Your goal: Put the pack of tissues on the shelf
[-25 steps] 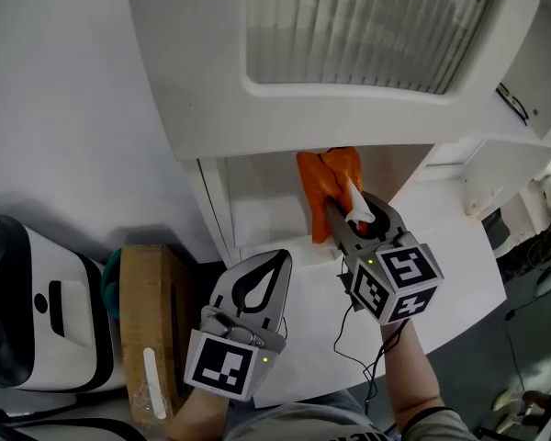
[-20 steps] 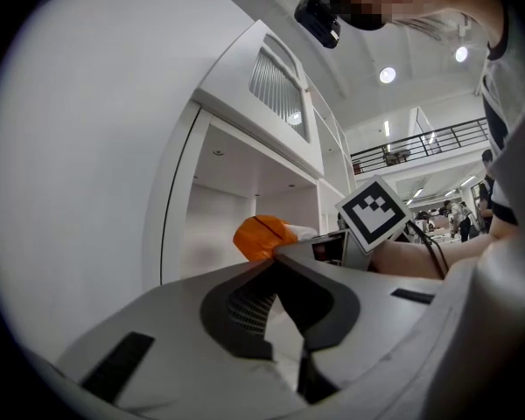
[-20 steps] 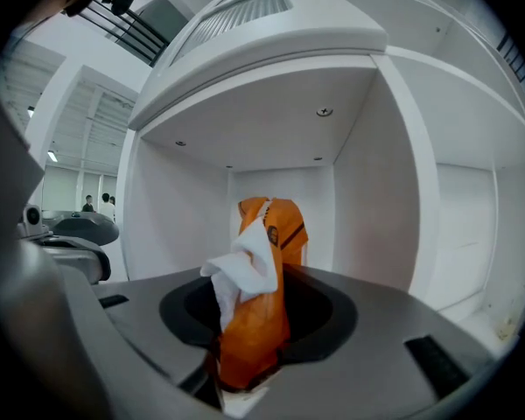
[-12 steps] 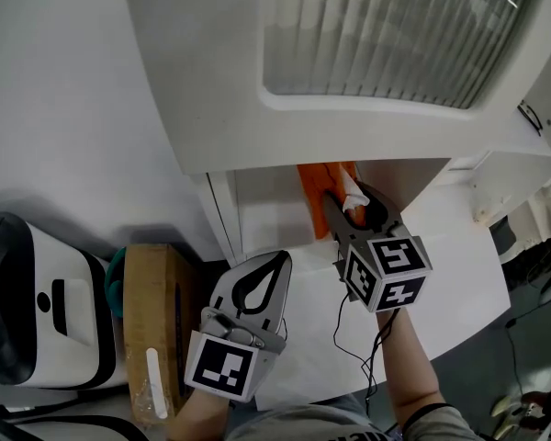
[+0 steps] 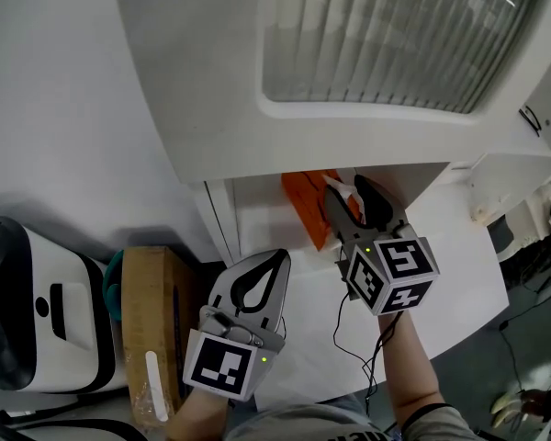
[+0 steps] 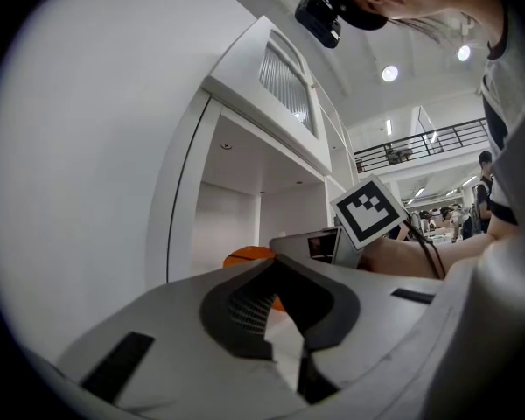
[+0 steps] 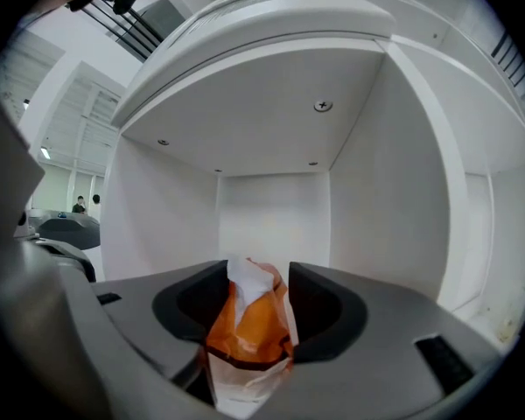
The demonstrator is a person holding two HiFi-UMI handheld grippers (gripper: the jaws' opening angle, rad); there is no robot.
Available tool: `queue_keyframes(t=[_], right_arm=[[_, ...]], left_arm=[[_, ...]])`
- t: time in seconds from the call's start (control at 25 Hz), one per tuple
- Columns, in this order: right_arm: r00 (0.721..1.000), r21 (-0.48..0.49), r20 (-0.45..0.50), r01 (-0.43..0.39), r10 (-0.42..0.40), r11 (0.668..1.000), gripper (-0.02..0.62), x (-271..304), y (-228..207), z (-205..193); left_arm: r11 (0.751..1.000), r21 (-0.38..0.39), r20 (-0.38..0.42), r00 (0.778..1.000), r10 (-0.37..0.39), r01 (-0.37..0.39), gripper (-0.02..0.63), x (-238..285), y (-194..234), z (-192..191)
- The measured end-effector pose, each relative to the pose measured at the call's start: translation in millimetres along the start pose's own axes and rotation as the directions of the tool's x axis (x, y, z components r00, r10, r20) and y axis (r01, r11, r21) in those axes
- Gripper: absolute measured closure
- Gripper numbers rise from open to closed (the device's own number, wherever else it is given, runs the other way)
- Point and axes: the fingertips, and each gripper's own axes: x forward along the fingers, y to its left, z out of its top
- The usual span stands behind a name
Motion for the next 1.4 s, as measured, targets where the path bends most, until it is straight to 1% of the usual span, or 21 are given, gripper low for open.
queue_keyframes(t=[0.24,0.36,0.52,0.68,0.76,0.92,1.24,1.4], right_arm=[[1.000,0.003,0.022,-0.009,0.009,1.000,0.384,-13,1,8],[0.999,0.011,0.029,-0.026,0.025,1.000,0.420,-21,5,10],[0.998,0.014,0.034,-0.054,0.053,0.998,0.420,-33,13,11],[0.997,0.018,0.048,-0.062,0.061,0.998,0.430,-48,18,13],[0.996,0.022,0.057,-0.064,0.063,0.998,0.459,-56,21,14],[0.996,0.015,0.069,-0.063,0.062,0.998,0.491,-74,26,17],[0.994,0.031,0.098,-0.049,0.046,0.998,0.602,-110,35,16],[0.992,0.042,0.118,-0.043,0.038,0.998,0.603,-129,39,18]], left_arm=[[1.000,0.004,0.005,1.000,-0.023,0.023,0.580,2,-6,2],[0.999,0.004,0.008,0.999,-0.035,0.035,0.580,2,-10,3],[0.998,0.007,0.016,0.998,-0.055,0.055,0.580,1,-17,5],[0.997,0.010,0.019,0.997,-0.081,0.081,0.580,-1,-26,5],[0.995,0.014,0.021,0.995,-0.094,0.094,0.580,-2,-30,5],[0.992,0.022,0.027,0.992,-0.124,0.123,0.580,-6,-42,7],[0.981,0.037,0.038,0.981,-0.189,0.188,0.580,-15,-65,9],[0.976,0.045,0.039,0.976,-0.216,0.214,0.580,-20,-76,11]])
